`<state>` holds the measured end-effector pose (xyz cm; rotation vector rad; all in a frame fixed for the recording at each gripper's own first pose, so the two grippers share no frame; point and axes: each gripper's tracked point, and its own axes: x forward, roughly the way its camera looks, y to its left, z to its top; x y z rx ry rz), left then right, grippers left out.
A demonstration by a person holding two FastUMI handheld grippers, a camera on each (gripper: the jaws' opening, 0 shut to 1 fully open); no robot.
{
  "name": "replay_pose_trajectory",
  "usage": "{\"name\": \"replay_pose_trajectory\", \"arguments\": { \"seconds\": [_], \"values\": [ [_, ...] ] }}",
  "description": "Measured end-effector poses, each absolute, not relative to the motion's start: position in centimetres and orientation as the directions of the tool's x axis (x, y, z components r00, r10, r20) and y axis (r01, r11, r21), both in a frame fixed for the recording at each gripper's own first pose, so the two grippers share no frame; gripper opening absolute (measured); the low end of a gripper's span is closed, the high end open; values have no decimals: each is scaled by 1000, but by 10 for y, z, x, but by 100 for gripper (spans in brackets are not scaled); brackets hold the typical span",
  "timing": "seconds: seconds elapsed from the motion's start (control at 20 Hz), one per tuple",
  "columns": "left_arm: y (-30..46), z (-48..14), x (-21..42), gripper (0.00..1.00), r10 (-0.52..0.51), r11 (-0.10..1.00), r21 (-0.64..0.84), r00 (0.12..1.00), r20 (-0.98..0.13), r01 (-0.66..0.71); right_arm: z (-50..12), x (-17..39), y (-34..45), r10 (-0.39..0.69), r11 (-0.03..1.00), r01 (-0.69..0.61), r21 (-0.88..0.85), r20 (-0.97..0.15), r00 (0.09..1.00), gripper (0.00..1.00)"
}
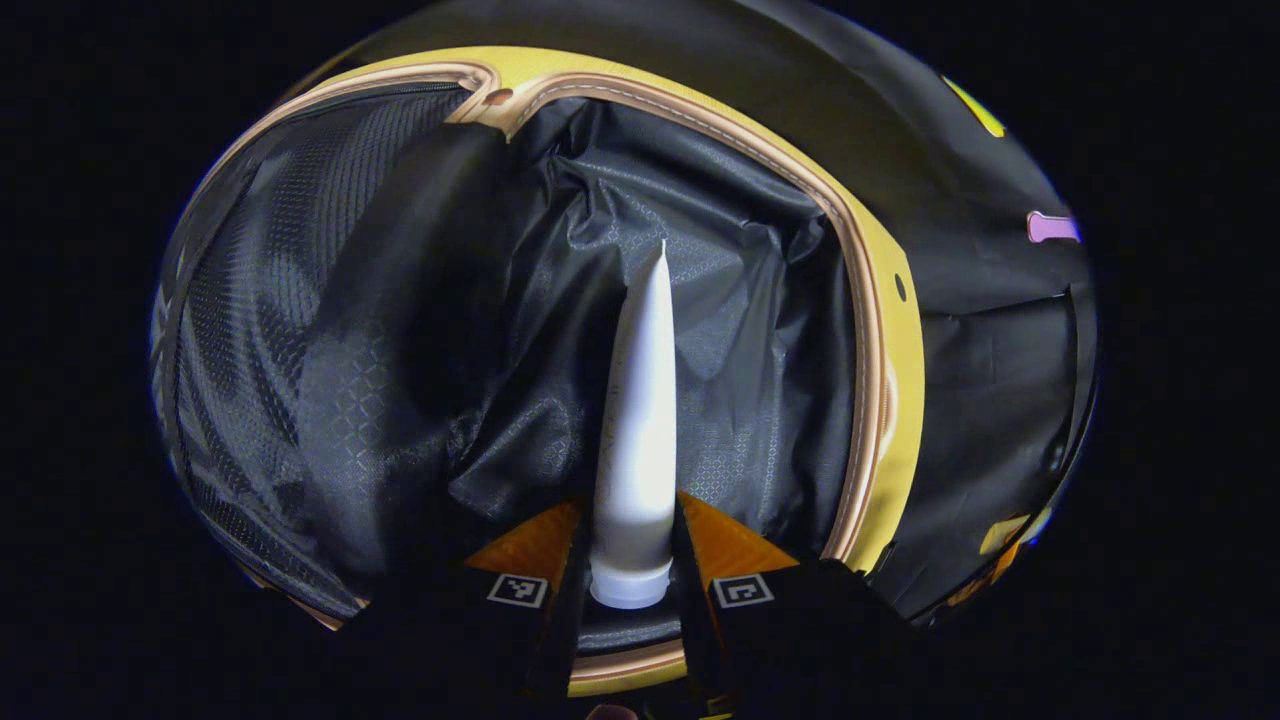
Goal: First open the suitcase, pack the skin care products into it, and then close the suitcase.
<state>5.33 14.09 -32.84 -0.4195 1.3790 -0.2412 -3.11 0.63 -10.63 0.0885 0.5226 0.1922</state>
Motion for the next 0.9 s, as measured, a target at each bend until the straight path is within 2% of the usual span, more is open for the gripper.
{"name": "replay_pose_trajectory", "arguments": {
  "seconds": [0.1, 0.15, 0.2, 0.25, 0.3, 0.35, 0.4, 0.45, 0.5, 0.55, 0.7, 0.75, 0.8, 0.85, 0.9],
  "values": [
    [142, -321, 51, 50, -392, 910, -409, 184, -902, -67, -108, -35, 30, 237, 972, -199, 128, -503, 831, 44],
    [140, -318, 50, 52, -387, 912, -405, 197, -901, -61, -110, -36, 45, 264, 964, -228, 134, -514, 816, 47],
    [140, -312, 49, 72, -384, 914, -402, 214, -898, -46, -112, -35, 60, 289, 957, -255, 138, -524, 801, 47],
    [143, -304, 47, 61, -369, 922, -387, 240, -898, -30, -115, -34, 75, 314, 948, -286, 139, -534, 785, 47],
    [149, -293, 44, 81, -357, 927, -374, 272, -894, -10, -117, -32, 92, 339, 939, -314, 143, -544, 767, 47],
    [154, -279, 41, 82, -354, 928, -372, 314, -881, 2, -121, -30, 108, 364, 928, -344, 146, -556, 747, 47],
    [160, -263, 38, 93, -345, 929, -369, 370, -863, 6, -125, -27, 125, 386, 916, -372, 148, -569, 726, 47],
    [167, -247, 37, 82, -331, 932, -363, 434, -838, 8, -129, -20, 144, 407, 904, -399, 152, -585, 701, 47],
    [177, -234, 34, 82, -304, 938, -346, 507, -807, 11, -138, -16, 162, 429, 891, -422, 165, -607, 669, 47],
    [192, -226, 26, 82, -234, 960, -280, 566, -790, 6, -148, -11, 181, 457, 875, -443, 192, -630, 628, 47],
    [230, -205, -15, 89, -115, 990, -144, 674, -729, 13, -184, 8, 231, 478, 858, -442, 261, -719, 504, 47],
    [231, -197, -29, 100, -103, 990, -142, 698, -709, 2, -196, 16, 247, 480, 855, -439, 276, -740, 471, 47],
    [232, -193, -41, 89, -98, 989, -149, 720, -687, -8, -206, 25, 260, 472, 858, -427, 285, -763, 441, 47],
    [236, -192, -55, 89, -93, 987, -159, 738, -668, -19, -218, 34, 272, 465, 864, -406, 299, -784, 411, 44],
    [240, -194, -69, 89, -89, 985, -171, 747, -659, -34, -231, 39, 284, 457, 869, -381, 316, -806, 376, 47]
  ]
}}
